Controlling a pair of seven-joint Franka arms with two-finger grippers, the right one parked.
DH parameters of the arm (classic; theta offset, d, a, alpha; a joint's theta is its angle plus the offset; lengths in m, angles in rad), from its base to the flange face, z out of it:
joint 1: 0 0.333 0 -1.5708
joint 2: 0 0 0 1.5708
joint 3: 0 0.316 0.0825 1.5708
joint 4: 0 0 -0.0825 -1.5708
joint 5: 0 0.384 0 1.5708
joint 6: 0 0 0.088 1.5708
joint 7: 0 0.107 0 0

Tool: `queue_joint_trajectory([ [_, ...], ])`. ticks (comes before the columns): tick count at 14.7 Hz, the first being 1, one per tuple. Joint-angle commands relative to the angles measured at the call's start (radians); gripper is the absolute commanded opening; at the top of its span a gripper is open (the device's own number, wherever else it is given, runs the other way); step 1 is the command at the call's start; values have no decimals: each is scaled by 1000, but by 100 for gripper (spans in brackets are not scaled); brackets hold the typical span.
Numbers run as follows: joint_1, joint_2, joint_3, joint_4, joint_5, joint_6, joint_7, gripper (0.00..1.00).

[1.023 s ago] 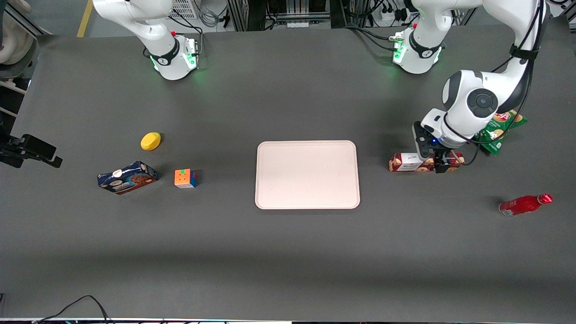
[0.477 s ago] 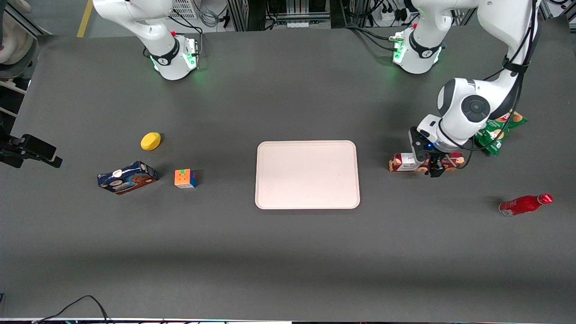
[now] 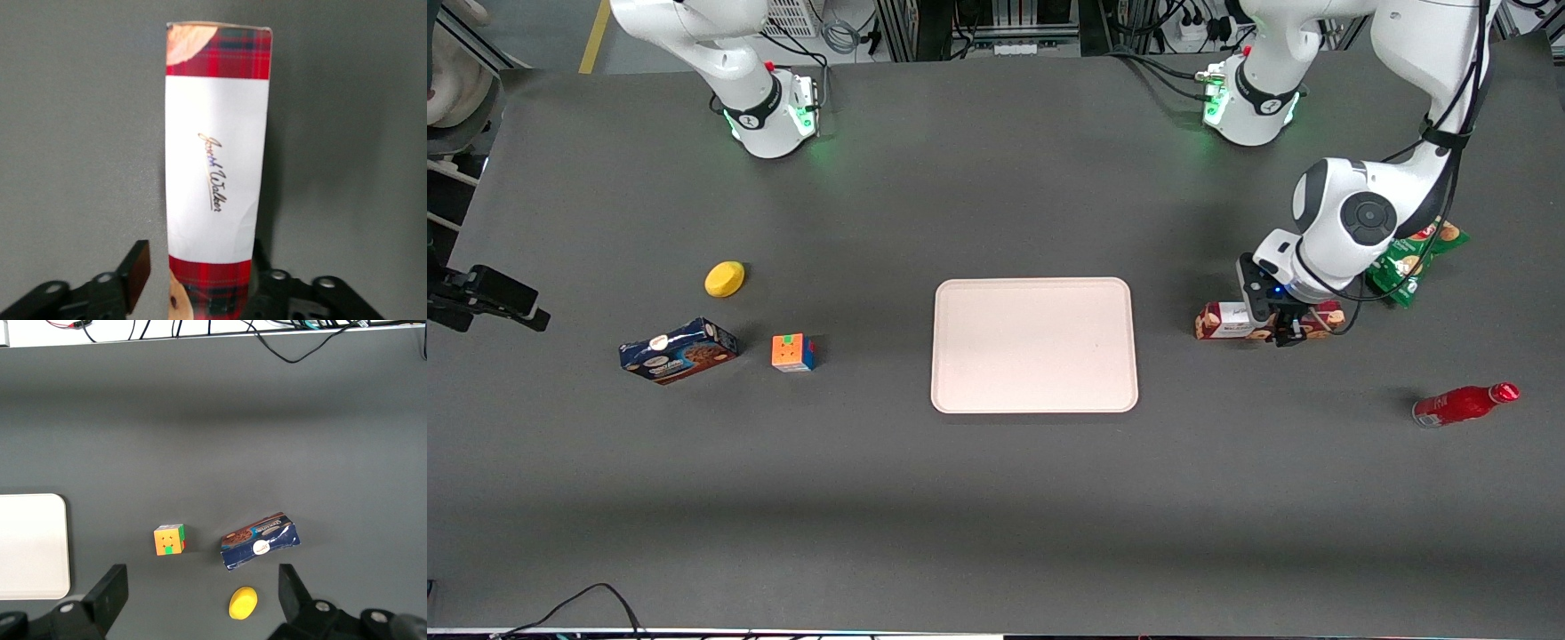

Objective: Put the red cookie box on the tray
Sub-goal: 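Close the left gripper on the end of the red cookie box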

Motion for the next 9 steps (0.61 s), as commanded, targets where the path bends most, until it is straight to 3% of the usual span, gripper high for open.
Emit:
queue_joint_trajectory([
  [1, -2, 0, 5, -8, -4, 19, 10, 30],
  [3, -2, -1, 5, -8, -7, 16, 4, 5],
  [4, -2, -4, 5, -8, -12, 8, 1, 0],
  [7, -2, -51, 5, 4, -87, -56, -12, 0],
  [9, -2, -111, 3, 24, -138, -156, -118, 0],
])
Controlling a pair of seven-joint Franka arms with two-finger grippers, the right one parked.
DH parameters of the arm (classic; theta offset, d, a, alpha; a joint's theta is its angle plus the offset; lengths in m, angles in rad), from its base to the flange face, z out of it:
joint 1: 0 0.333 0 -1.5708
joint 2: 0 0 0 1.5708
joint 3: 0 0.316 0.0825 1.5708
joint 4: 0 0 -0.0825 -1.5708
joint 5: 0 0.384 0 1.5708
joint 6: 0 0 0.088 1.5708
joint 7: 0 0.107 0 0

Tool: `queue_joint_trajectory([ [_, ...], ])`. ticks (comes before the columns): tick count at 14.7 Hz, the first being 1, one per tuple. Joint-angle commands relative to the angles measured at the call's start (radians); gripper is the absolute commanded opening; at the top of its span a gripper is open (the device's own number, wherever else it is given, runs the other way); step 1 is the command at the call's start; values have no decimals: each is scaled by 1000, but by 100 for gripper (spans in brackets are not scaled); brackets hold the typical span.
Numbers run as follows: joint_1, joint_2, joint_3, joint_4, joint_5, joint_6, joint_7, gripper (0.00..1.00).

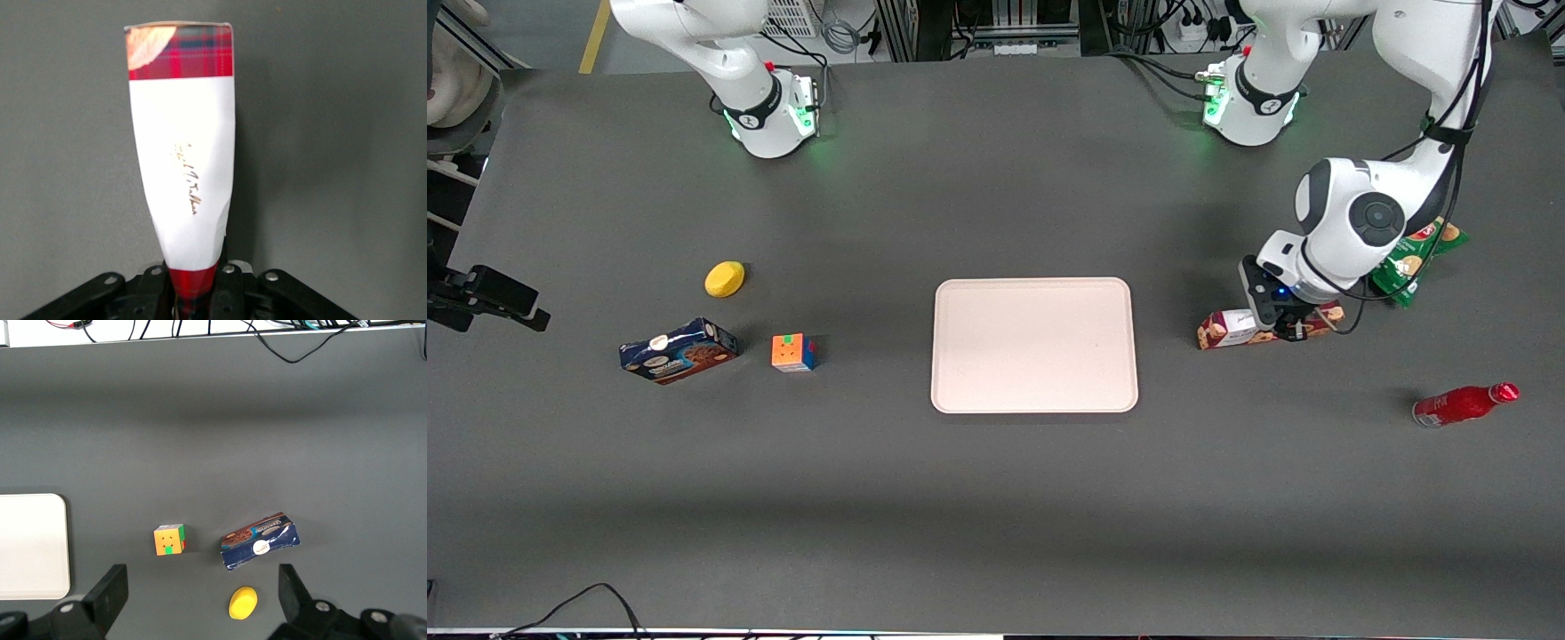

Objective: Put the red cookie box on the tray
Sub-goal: 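Lift the cookie box upright and carry it over the white tray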

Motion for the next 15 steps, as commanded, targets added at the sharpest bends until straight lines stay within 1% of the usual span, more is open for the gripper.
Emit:
queue_joint_trajectory([
  [1, -3, -137, -2, 24, -61, -171, -187, 0],
  [4, -3, -224, -29, 73, -61, -261, -430, 0],
  [7, -4, -244, -69, 222, -75, -456, -695, 0],
  [9, -4, -244, -118, 317, -84, -558, -911, 0],
  [12, -9, -239, -239, 365, -82, -563, -1265, 0],
  [14, -12, -207, -311, 386, -76, -552, -1450, 0],
  [15, -15, -187, -334, 397, -73, -551, -1513, 0],
])
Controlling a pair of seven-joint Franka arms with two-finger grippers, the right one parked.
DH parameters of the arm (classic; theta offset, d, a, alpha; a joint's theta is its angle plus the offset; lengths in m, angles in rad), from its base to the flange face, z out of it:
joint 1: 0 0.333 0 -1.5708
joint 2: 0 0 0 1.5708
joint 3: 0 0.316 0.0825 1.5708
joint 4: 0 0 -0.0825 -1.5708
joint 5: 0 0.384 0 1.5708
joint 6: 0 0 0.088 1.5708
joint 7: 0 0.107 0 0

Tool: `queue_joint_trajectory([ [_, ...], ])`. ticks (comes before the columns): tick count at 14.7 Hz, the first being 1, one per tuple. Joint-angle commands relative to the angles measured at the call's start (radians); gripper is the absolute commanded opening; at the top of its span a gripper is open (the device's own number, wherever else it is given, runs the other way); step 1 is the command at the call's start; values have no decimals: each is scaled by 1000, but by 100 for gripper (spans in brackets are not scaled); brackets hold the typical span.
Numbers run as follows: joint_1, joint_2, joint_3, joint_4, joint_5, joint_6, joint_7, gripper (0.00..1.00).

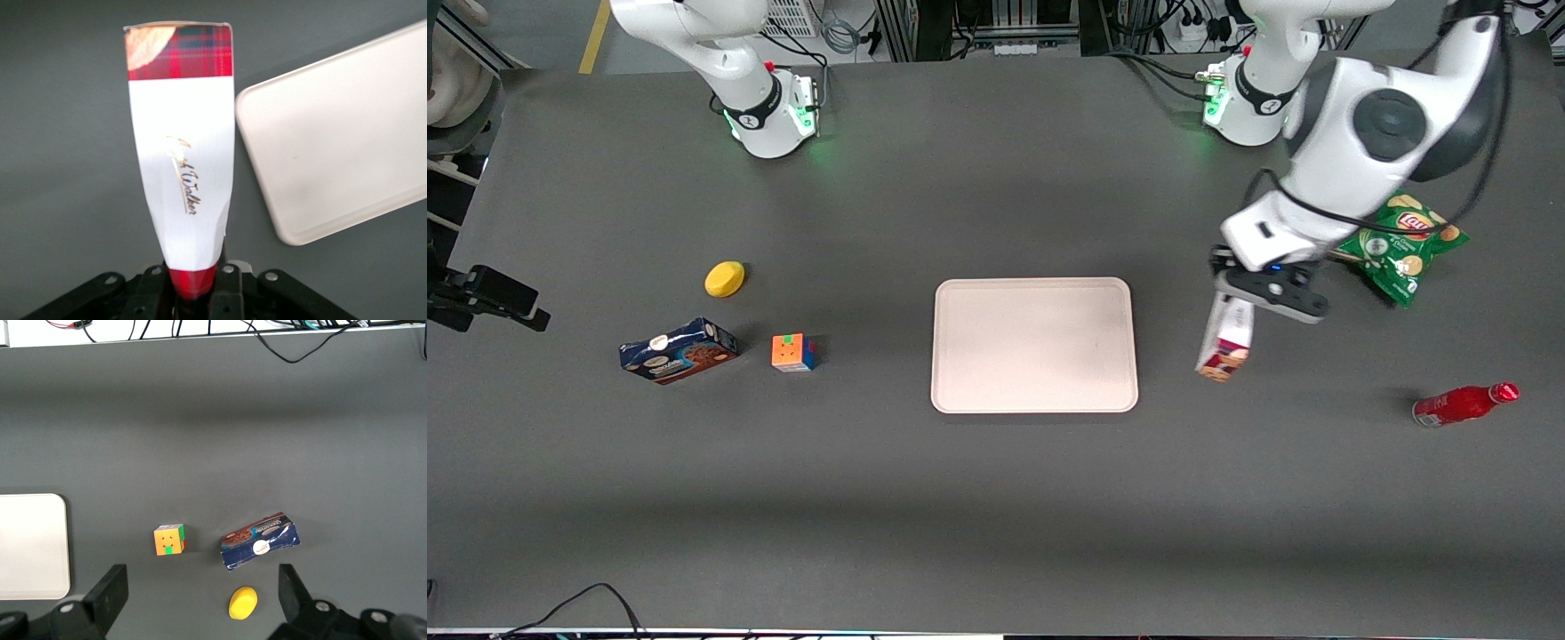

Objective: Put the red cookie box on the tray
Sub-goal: 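Lift the cookie box upright and carry it over the white tray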

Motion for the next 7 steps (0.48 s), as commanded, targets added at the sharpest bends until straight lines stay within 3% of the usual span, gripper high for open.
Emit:
queue_joint_trajectory([
  [1, -25, 77, -77, 53, 6, 9, -253, 0],
  [4, -55, 143, -106, 58, 25, 40, -371, 0],
  [7, -101, 224, -126, 63, 119, 95, -539, 0],
])
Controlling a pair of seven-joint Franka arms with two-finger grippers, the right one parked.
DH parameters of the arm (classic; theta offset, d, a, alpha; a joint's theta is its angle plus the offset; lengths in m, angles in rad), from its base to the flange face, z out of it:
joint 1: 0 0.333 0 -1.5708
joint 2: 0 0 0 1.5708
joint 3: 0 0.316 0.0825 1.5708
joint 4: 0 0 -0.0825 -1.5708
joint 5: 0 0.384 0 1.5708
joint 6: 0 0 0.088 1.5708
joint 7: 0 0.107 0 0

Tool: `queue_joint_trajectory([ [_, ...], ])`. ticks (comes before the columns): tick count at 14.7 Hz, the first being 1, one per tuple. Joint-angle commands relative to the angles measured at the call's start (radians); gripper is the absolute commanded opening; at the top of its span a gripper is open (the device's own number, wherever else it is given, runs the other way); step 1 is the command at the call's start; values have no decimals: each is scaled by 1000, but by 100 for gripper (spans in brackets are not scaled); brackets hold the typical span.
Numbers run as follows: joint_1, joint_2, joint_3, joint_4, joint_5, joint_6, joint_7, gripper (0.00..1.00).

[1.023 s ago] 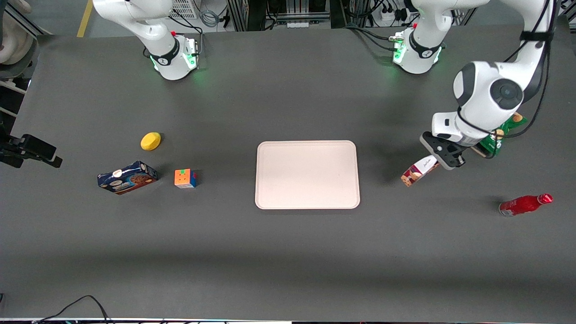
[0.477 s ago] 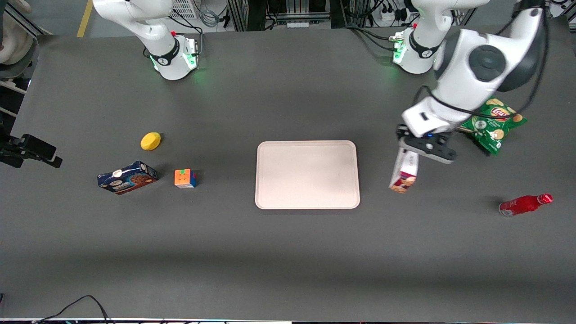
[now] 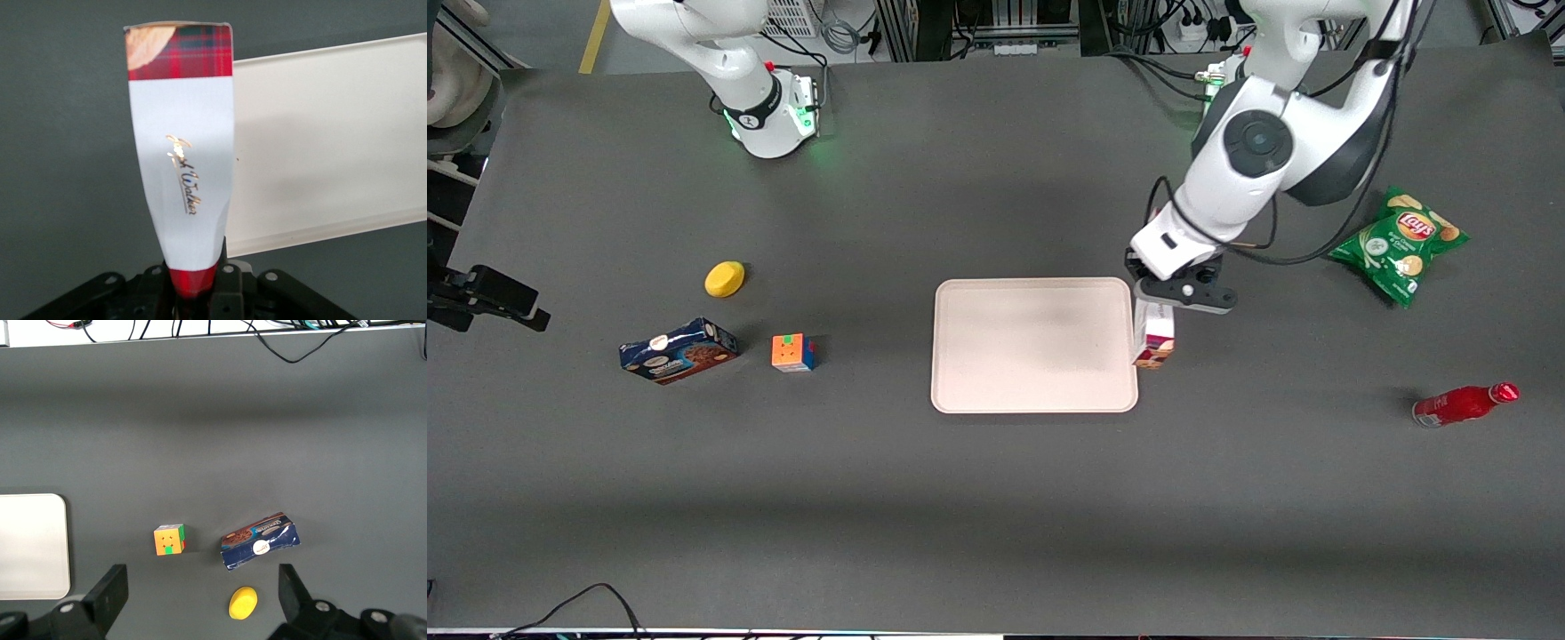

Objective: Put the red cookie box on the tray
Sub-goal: 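Lift the cookie box upright and carry it over the white tray, then lower the box onto the tray edge and open the left gripper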

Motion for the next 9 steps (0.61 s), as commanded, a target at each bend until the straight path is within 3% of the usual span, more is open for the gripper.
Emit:
queue_joint_trajectory([
  [1, -64, 117, -10, 41, 108, 47, -210, 0],
  [5, -98, 206, -10, 43, 197, 120, -297, 0],
  [9, -98, 271, 8, 52, 199, 166, -301, 0],
])
